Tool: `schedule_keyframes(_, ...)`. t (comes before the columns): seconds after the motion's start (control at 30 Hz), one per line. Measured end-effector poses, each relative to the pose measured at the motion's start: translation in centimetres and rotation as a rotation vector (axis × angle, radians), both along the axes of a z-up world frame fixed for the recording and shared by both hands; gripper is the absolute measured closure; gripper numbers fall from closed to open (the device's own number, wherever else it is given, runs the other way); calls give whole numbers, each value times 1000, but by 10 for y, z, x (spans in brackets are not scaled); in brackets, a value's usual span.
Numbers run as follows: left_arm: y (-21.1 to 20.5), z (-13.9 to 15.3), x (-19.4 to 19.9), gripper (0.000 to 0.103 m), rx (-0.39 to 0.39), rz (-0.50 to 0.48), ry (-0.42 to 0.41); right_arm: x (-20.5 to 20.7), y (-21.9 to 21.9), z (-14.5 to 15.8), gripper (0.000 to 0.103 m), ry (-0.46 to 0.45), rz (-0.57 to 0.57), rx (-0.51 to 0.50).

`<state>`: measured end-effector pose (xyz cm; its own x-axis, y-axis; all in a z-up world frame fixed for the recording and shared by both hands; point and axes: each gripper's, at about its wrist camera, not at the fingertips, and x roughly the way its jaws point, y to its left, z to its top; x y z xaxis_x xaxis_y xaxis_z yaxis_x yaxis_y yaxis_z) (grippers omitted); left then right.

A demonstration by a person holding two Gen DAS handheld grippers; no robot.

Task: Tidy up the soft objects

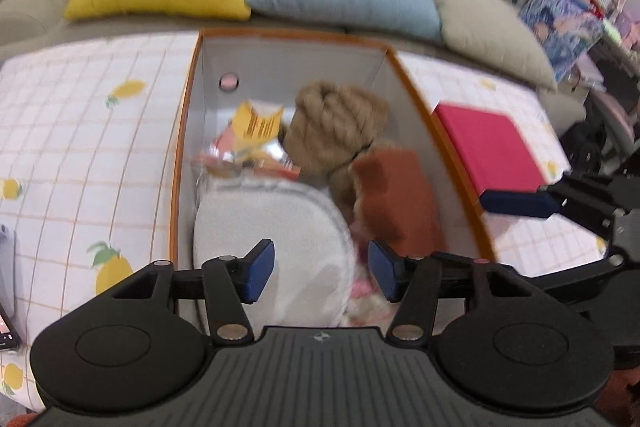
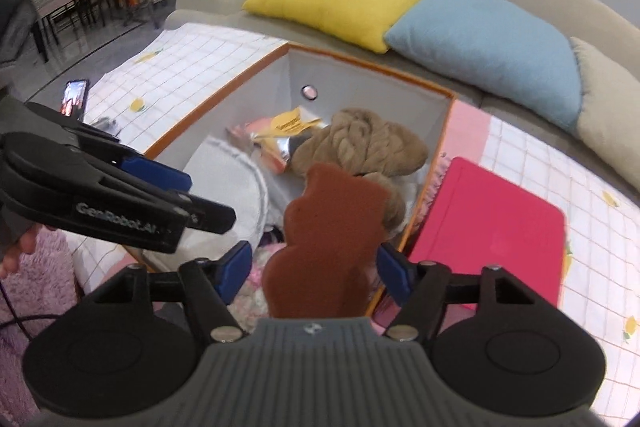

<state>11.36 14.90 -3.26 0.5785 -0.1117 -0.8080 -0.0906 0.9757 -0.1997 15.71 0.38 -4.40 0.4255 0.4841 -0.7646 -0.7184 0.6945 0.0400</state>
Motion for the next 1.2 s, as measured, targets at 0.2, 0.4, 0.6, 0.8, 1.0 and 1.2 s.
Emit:
schedule_keyframes(0.2, -22, 29, -21, 39, -18, 5, -249, -13, -30, 23, 32, -86, -158, 70)
schedule_keyframes(0.4, -56, 57, -44, 34, 111, -11, -482, -24, -75, 46, 23, -92, -313, 138)
schedule_keyframes(0.6, -72, 82, -60, 25, 101, -18, -568, -39, -120, 65, 20, -113, -444, 186)
schedule_keyframes(0.8, -85, 91, -75, 22, 110, -18, -582, -65, -148, 80, 11, -145, -518, 225)
schedule_keyframes(1.0, -103, 93, -91, 12, 173, -27, -563, -95, -161, 88, 7, -184, -540, 258)
schedule_keyframes(1.2, -115, 85, -101, 4, 210, 12, -505, -115, -158, 83, 3, -240, -559, 232)
